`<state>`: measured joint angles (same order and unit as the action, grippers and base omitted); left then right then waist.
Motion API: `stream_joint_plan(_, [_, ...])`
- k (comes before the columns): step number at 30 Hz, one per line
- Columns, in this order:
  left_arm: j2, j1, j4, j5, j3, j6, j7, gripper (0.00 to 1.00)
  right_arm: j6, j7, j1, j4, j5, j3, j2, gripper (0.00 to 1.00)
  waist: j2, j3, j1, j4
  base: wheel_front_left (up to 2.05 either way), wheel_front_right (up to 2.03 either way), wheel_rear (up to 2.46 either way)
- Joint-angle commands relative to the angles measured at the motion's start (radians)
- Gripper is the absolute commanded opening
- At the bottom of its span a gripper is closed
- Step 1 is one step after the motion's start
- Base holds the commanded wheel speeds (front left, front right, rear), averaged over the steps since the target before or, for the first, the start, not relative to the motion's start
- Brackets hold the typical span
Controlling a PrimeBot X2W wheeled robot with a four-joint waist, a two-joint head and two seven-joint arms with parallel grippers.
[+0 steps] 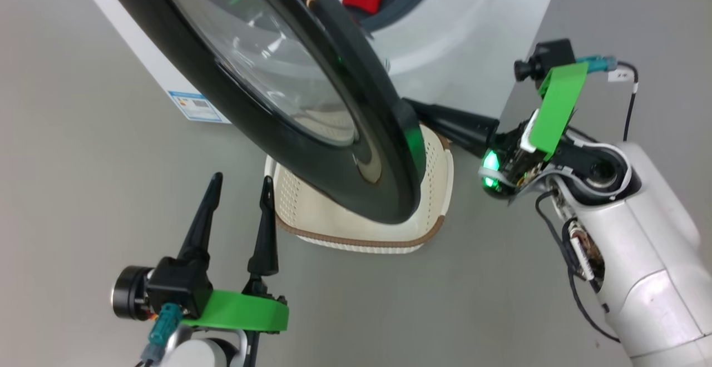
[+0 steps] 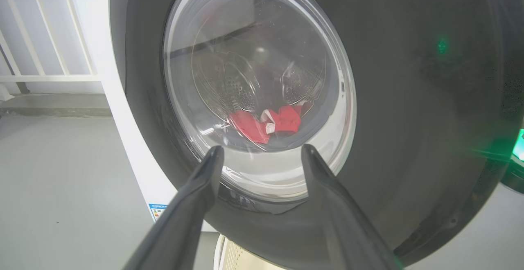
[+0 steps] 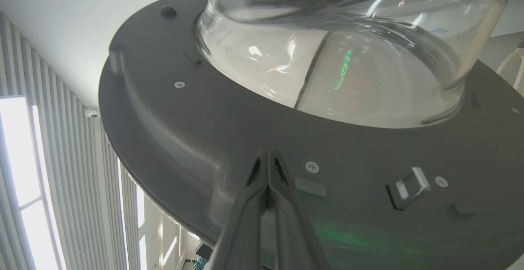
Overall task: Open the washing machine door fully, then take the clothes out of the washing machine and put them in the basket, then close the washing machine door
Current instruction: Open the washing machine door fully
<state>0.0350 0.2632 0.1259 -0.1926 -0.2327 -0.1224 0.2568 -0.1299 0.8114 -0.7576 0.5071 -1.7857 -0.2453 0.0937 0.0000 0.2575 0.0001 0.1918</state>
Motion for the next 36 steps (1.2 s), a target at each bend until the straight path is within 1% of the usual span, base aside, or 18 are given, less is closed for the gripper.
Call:
stream_joint_plan(1, [0.015, -0.011, -0.023, -0.005, 0.035, 0.003, 0.005, 1.00, -0.001, 0.008, 0.017, -0.024, 0.017, -0.021, -0.028, 0.00, 0.0000, -0.034, 0.0000, 0.022, 0.00, 0.00, 0.00])
stream_joint_plan(11, [0.015, -0.036, -0.019, -0.010, 0.045, 0.009, 0.005, 1.00, -0.001, 0.000, 0.056, -0.005, 0.030, -0.049, -0.040, 0.00, 0.0000, -0.079, 0.0000, 0.057, 0.00, 0.00, 0.00])
stream_joint_plan(19, [0.015, -0.061, -0.021, -0.018, 0.050, 0.005, 0.005, 1.00, -0.001, -0.004, 0.077, 0.008, 0.026, -0.080, -0.043, 0.00, 0.0000, -0.104, 0.0000, 0.100, 0.00, 0.00, 0.00])
stream_joint_plan(36, [0.015, -0.110, 0.003, -0.023, 0.056, 0.022, 0.005, 1.00, -0.001, -0.051, 0.119, 0.013, -0.037, -0.177, -0.043, 0.00, 0.0000, -0.174, 0.0000, 0.206, 0.00, 0.00, 0.00])
